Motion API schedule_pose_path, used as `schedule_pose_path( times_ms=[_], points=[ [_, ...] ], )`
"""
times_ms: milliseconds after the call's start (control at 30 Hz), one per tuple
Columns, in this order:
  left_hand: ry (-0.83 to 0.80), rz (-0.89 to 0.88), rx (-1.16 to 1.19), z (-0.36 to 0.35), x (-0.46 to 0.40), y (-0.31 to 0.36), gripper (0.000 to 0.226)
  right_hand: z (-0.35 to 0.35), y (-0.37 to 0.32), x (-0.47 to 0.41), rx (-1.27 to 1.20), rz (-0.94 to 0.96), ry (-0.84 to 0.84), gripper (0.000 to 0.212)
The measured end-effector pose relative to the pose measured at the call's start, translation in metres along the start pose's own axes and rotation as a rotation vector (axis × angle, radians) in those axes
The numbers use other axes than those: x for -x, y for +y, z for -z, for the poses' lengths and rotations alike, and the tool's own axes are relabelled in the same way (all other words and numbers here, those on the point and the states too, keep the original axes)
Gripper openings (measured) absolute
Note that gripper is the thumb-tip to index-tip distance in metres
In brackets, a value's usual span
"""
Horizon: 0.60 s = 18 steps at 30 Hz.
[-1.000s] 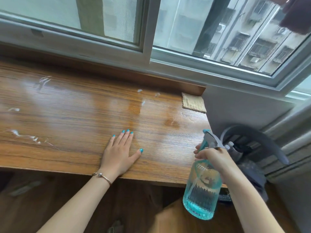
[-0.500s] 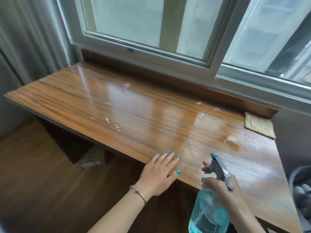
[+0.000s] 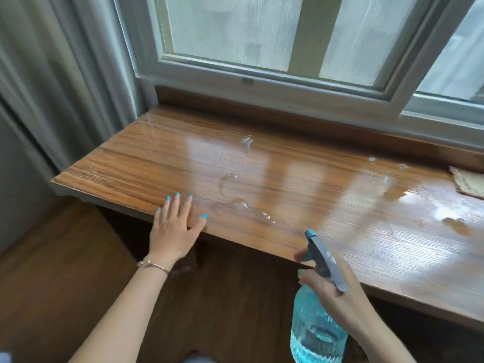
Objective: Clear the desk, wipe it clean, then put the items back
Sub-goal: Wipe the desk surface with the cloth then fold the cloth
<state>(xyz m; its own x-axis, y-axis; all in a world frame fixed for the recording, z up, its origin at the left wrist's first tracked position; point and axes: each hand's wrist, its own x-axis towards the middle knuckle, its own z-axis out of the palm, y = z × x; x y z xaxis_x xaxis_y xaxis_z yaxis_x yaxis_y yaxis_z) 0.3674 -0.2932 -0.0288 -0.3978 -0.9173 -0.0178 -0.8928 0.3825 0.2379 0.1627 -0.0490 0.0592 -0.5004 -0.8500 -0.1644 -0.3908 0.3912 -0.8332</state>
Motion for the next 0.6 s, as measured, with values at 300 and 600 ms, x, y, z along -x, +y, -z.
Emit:
schedule_pose_path(
  times_ms=[300, 600],
  points=[
    [0.168, -0.141, -0.042, -0.010, -0.026, -0.051, 0.074, -0.105, -0.049, -0.011, 0.025, -0.136, 0.060, 0.023],
    [0.180, -0.187, -0.052, -0.015, -0.030, -0.057, 0.077, -0.141, -0.074, -0.025, -0.023, -0.266, 0.143, 0.007]
  ],
)
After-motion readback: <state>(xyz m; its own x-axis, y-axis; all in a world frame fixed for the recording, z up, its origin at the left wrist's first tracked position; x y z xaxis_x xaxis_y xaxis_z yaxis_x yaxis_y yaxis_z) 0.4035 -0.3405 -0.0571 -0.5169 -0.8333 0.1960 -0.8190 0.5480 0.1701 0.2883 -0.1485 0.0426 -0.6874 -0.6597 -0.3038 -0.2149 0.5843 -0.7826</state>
